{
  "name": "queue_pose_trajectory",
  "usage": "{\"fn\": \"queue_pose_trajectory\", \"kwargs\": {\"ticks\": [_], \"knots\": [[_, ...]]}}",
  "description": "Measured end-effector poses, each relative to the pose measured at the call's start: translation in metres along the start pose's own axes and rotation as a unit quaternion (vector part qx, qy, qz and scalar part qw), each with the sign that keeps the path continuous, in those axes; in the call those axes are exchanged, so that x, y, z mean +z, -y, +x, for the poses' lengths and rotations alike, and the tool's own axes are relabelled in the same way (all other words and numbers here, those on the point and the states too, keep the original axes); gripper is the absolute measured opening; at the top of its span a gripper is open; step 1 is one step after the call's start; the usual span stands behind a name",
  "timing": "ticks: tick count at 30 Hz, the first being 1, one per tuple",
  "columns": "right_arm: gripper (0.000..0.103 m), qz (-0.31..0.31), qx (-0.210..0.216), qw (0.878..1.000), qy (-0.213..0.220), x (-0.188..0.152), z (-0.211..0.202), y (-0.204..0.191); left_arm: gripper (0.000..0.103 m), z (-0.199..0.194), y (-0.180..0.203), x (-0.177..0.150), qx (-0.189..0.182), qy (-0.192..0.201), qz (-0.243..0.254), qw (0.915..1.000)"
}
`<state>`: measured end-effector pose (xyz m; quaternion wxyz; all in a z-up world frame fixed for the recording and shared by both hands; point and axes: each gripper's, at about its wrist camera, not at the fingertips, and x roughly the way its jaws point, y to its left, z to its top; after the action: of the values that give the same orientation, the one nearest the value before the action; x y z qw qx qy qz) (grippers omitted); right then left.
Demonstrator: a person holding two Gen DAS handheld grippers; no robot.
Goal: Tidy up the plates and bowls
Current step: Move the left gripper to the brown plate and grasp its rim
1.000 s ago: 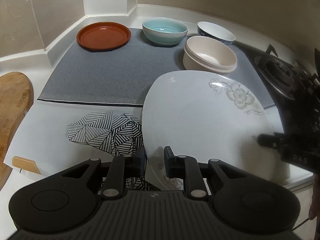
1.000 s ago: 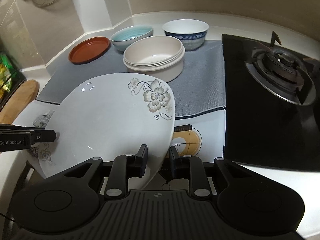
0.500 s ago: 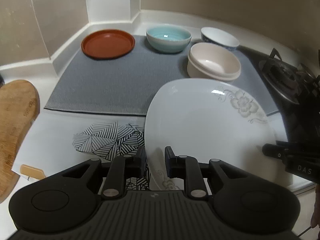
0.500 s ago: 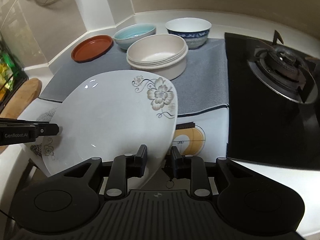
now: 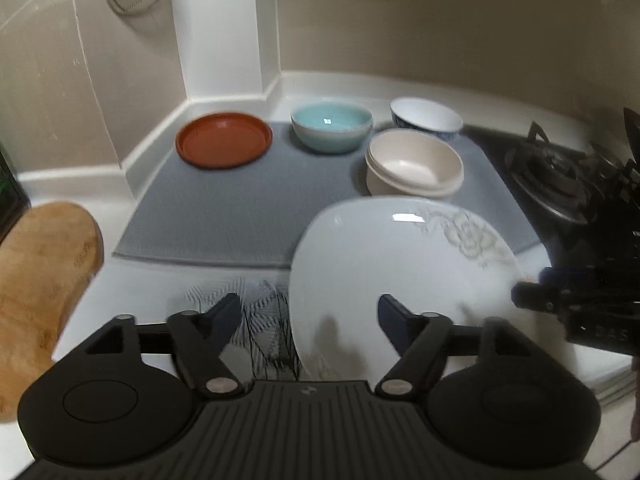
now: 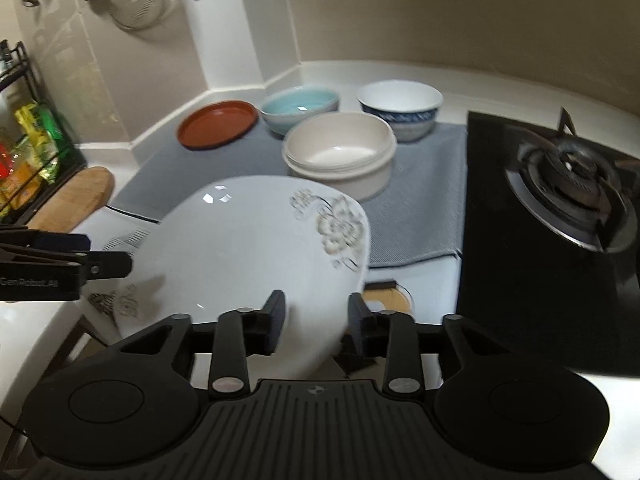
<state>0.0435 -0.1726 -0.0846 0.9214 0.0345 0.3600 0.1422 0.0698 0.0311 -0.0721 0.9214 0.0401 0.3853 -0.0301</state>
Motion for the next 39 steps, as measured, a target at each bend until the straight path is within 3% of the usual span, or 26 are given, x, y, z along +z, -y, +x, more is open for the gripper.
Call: {"fn": "queue_pose_trajectory", "kwargs": {"ticks": [5, 6, 7, 10, 13, 15, 18, 24, 26, 29, 33, 39], "knots": [[0.057, 0.006, -0.012, 1.0, 0.019, 0.015, -0.002, -0.013, 0.08, 0.025, -0.022, 0.021, -0.032, 0.0, -0.032, 0.999], [0.059, 0.007, -0.017, 1.0, 0.021, 0.019, -0.001, -0.015, 0.067, 0.03, -0.029, 0.026, -0.038, -0.003, -0.044, 0.9983], [0.059, 0.01, -0.024, 0.999, 0.022, 0.022, -0.001, -0.017, 0.043, 0.036, -0.036, 0.032, -0.044, -0.004, -0.054, 0.9975], [0.06, 0.036, -0.046, 0.998, 0.026, 0.035, -0.004, -0.021, 0.013, 0.053, -0.056, 0.047, -0.056, 0.003, -0.066, 0.9962], [0.057, 0.042, -0.059, 0.997, 0.024, 0.044, -0.004, -0.026, 0.011, 0.074, -0.083, 0.063, -0.061, 0.005, -0.09, 0.994], [0.042, 0.045, -0.072, 0.996, 0.03, 0.048, -0.008, -0.03, 0.011, 0.092, -0.103, 0.075, -0.046, 0.007, -0.104, 0.9935], [0.032, 0.048, -0.091, 0.994, 0.033, 0.052, -0.011, -0.034, 0.012, 0.121, -0.13, 0.094, -0.034, 0.01, -0.128, 0.9911], [0.032, 0.065, -0.128, 0.989, 0.03, 0.053, -0.01, -0.05, 0.016, 0.184, -0.165, 0.128, 0.013, 0.017, -0.179, 0.9836], [0.032, 0.069, -0.139, 0.987, 0.029, 0.055, -0.011, -0.056, 0.023, 0.201, -0.172, 0.137, 0.031, 0.011, -0.193, 0.9806], [0.032, 0.067, -0.154, 0.985, 0.031, 0.061, -0.015, -0.064, 0.024, 0.221, -0.178, 0.142, 0.025, -0.005, -0.217, 0.9757], [0.032, 0.065, -0.162, 0.984, 0.031, 0.07, -0.009, -0.072, 0.014, 0.224, -0.18, 0.136, 0.006, -0.015, -0.199, 0.9798], [0.032, 0.061, -0.141, 0.988, 0.028, 0.091, 0.014, -0.094, 0.01, 0.178, -0.194, 0.094, -0.035, -0.061, -0.158, 0.985]]}}
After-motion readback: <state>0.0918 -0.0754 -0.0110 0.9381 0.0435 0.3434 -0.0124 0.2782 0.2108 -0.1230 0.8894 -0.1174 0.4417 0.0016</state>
